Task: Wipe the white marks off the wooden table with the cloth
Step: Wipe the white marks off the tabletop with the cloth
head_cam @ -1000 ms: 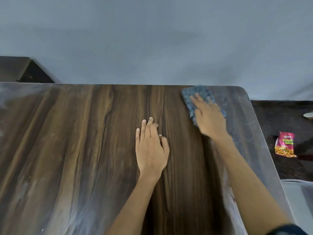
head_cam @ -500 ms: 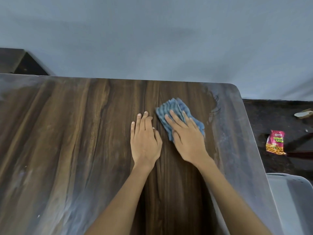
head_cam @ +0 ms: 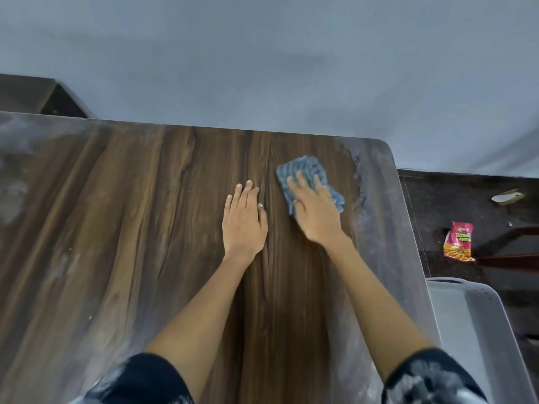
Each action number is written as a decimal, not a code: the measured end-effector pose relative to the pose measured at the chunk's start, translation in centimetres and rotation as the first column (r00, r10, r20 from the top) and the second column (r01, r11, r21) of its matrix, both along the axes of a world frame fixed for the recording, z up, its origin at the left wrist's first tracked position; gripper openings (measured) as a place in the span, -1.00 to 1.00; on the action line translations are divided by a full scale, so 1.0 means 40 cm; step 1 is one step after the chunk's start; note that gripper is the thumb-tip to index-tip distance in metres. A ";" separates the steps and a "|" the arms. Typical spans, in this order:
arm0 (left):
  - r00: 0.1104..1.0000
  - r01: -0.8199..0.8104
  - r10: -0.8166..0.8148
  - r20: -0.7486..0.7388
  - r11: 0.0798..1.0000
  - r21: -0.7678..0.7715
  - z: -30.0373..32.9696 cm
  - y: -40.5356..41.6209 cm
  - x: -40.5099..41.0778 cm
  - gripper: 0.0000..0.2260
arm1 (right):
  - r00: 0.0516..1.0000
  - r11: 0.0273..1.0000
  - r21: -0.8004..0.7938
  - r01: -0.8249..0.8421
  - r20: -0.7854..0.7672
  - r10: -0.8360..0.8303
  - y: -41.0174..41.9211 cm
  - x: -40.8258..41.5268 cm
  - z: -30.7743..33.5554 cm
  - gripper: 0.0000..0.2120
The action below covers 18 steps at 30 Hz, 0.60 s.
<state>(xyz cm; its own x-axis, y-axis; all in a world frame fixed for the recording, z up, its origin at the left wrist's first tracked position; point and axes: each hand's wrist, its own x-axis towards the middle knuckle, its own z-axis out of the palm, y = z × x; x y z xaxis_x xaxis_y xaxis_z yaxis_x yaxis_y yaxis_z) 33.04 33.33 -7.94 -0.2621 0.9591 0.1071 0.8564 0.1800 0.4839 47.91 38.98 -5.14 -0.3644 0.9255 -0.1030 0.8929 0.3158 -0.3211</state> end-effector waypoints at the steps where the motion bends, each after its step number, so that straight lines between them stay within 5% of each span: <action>1: 1.000 0.008 -0.008 -0.002 1.000 0.001 -0.002 -0.008 -0.002 -0.63 | 0.997 0.997 -0.004 -0.082 -0.004 0.082 -0.051 0.009 -0.001 -0.54; 4: 1.000 0.024 -0.024 0.001 1.000 0.006 -0.006 -0.035 -0.005 -0.63 | 0.964 0.962 -0.058 -0.265 -0.006 0.265 -0.211 0.069 0.002 -0.51; 6: 0.999 0.033 -0.034 0.013 0.999 0.009 -0.005 -0.054 -0.006 -0.64 | 0.972 0.970 -0.071 -0.234 -0.014 0.234 -0.256 0.139 0.004 -0.49; 13: 0.997 0.075 -0.074 0.020 0.996 -0.041 0.018 -0.151 -0.008 -0.63 | 0.942 0.944 -0.028 0.327 0.090 -0.324 -0.060 0.158 0.019 -0.51; 18: 0.998 0.059 -0.059 0.017 0.997 -0.055 0.015 -0.251 -0.001 -0.63 | 0.994 0.995 -0.024 0.096 0.055 -0.095 -0.134 0.043 0.013 -0.51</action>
